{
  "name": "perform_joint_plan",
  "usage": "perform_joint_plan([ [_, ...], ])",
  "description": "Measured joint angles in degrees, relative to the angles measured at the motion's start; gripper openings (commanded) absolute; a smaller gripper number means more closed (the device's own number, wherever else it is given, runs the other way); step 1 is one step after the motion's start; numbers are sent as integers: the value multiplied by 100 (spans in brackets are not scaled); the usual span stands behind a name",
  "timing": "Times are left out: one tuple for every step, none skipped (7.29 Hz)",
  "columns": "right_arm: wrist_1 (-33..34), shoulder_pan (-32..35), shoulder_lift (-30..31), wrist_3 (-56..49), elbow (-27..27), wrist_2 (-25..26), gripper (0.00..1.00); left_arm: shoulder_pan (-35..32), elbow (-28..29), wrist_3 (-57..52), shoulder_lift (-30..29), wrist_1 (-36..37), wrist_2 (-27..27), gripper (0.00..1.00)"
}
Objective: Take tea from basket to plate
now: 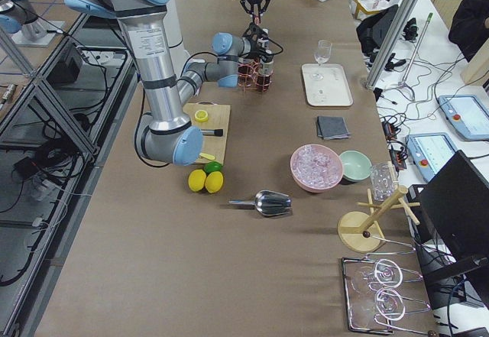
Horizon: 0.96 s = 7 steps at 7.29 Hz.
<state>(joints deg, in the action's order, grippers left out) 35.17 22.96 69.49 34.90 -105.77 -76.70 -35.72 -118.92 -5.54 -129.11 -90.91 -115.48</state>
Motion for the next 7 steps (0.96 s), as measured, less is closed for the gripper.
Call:
perform_joint_plan([
  [10, -1, -8, -46, 2, 27, 53, 2, 0, 0, 0, 2, 3, 0],
  [14, -1, -21, -86, 3, 55, 53, 3, 0, 0, 0, 2, 6, 0],
  [15, -1, -28, -123, 4, 113, 53, 3, 0, 0, 0, 3, 7, 0],
  [17, -2, -36, -172, 5, 164, 53, 3, 0, 0, 0, 3, 8, 0],
  [21, -2, -49, -196, 9, 186, 53, 3, 0, 0, 0, 3, 8, 0],
  [33, -2, -59, -206, 11, 199, 53, 3, 0, 0, 0, 3, 8, 0],
  [55, -2, -68, -210, 12, 218, 53, 3, 0, 0, 0, 3, 8, 0],
])
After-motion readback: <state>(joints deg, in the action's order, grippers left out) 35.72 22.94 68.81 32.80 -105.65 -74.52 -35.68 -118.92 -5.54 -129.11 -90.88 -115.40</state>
